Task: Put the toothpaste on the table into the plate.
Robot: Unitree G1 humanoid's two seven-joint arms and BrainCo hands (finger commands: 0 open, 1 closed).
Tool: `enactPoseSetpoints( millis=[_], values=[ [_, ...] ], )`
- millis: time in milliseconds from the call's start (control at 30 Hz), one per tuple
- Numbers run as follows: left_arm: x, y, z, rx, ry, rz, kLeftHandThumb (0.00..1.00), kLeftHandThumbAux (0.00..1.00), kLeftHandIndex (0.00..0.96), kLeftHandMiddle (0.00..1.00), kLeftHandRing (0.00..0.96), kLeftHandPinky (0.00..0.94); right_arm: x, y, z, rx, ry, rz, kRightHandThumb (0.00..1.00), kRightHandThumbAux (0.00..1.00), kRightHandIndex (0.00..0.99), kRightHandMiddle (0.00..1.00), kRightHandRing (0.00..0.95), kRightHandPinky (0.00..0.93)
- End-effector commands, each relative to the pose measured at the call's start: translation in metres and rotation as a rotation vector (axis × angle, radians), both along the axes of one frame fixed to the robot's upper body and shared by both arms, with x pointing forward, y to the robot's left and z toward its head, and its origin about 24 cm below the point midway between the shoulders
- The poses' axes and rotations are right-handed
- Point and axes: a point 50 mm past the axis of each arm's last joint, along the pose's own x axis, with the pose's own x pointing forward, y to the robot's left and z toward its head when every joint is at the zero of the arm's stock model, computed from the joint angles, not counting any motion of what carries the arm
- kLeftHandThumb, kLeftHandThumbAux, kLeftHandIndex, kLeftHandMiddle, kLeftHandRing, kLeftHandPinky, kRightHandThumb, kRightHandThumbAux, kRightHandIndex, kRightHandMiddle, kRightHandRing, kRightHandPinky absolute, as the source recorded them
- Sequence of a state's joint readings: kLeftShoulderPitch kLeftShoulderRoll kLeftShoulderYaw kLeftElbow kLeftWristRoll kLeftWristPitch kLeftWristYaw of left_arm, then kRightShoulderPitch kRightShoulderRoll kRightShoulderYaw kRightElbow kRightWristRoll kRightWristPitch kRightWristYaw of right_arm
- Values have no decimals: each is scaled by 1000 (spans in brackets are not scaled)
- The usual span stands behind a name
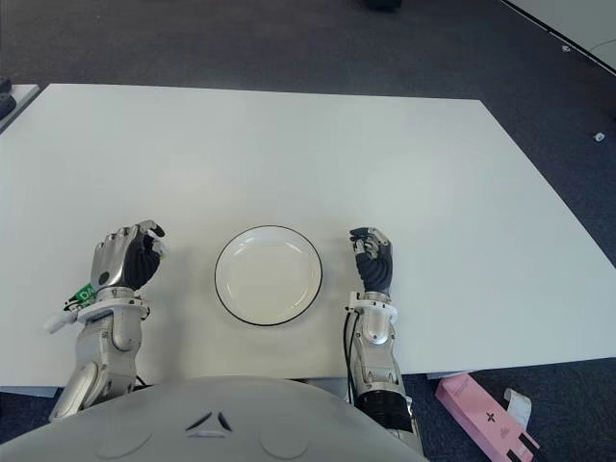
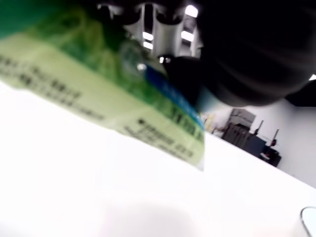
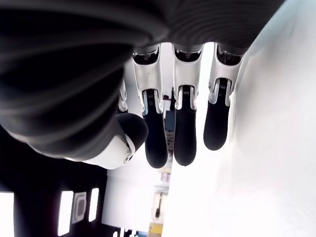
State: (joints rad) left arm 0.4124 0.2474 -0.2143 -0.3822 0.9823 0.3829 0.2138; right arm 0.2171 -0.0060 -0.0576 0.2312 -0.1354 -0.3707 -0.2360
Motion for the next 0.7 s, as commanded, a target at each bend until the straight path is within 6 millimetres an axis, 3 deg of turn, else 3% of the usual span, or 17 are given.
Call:
enactPoseSetpoints(
  millis=[33,300,700],
  values=[
    [4,5,15,72,-84,-44,706,714,439,873,865,862,-1,3,-7,9,43,-3,724,733,420,431,410,407],
    [15,8,42,109,-184,-86,709,713,439,883,877,869,0,4,-8,18,42,-2,723,733,421,434,415,414],
    [35,-12,66,142,-344,-222,711,711,439,874,867,857,2,6,-7,19,41,6,724,733,420,439,413,409]
  ],
)
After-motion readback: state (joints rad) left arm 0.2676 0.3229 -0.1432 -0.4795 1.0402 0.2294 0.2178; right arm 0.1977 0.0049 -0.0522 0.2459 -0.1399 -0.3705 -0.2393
